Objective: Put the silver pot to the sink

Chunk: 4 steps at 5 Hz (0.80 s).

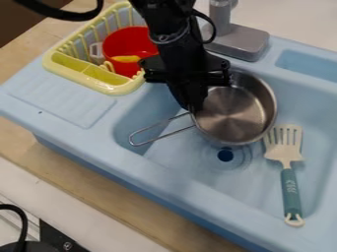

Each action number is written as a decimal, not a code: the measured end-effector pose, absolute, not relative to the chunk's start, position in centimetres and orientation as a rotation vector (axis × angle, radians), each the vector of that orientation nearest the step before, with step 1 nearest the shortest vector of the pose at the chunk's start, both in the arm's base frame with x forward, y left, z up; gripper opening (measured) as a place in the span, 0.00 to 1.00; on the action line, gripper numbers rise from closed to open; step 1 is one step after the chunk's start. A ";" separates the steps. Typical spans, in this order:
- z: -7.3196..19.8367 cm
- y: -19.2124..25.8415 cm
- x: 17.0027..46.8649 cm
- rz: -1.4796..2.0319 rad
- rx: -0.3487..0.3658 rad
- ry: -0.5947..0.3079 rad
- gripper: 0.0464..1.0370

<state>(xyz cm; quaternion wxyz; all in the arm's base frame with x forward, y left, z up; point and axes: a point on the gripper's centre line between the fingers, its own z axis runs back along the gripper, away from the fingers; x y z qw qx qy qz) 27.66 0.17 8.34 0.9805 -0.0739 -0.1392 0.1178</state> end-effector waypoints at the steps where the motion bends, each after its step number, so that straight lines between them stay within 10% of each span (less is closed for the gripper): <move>1: 8.2 0.5 27.4 0.201 -0.118 -0.245 0.41; 3: 8.4 0.8 27.0 0.163 -0.091 -0.217 0.94; 4: 9.8 1.2 26.8 0.138 -0.062 -0.231 0.96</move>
